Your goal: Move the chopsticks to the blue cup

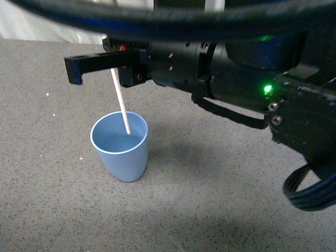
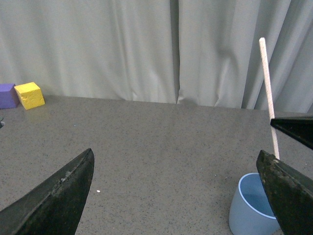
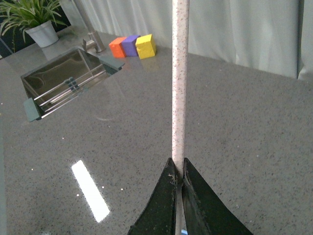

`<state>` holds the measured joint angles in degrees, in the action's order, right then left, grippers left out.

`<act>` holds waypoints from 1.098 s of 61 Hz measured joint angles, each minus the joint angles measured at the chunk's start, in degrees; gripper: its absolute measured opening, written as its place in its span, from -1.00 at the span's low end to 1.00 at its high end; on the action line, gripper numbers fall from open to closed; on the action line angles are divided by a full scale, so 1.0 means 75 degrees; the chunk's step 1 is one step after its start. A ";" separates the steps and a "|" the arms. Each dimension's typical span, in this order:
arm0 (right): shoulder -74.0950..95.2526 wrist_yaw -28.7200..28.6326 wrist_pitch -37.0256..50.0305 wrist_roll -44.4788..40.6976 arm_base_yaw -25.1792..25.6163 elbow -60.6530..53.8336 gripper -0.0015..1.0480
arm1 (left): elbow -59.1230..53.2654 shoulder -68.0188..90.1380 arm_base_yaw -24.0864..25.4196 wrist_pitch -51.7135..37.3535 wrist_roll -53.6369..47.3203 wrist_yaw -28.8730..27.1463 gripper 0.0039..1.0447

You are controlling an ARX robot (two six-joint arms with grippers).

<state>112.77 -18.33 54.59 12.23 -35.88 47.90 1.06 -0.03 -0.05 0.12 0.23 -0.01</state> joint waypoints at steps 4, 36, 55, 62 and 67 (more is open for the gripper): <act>0.0230 0.0012 0.0032 0.0015 -0.0032 0.0006 -0.98 | 0.0000 0.0000 0.0000 0.0000 0.0003 0.0000 0.88; 0.0248 0.0023 -0.0207 0.0009 -0.0050 -0.0490 -0.61 | 0.0000 0.0000 0.0000 0.0000 0.0000 0.0000 0.88; -0.0388 0.0020 -0.0076 -0.0067 0.0131 -0.0912 0.37 | 0.0000 0.0000 0.0000 0.0000 0.0000 0.0000 0.88; -0.0854 0.0472 0.0041 -0.0038 0.0248 -0.1274 0.84 | 0.0000 0.0000 0.0000 0.0000 0.0000 0.0000 0.88; -0.1308 0.1052 0.0003 0.0050 0.0458 -0.1591 0.80 | 0.0000 0.0000 0.0000 0.0000 0.0003 0.0000 0.88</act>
<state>102.96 -10.44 54.61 12.60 -32.45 35.97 1.06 -0.03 -0.05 0.12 0.25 -0.01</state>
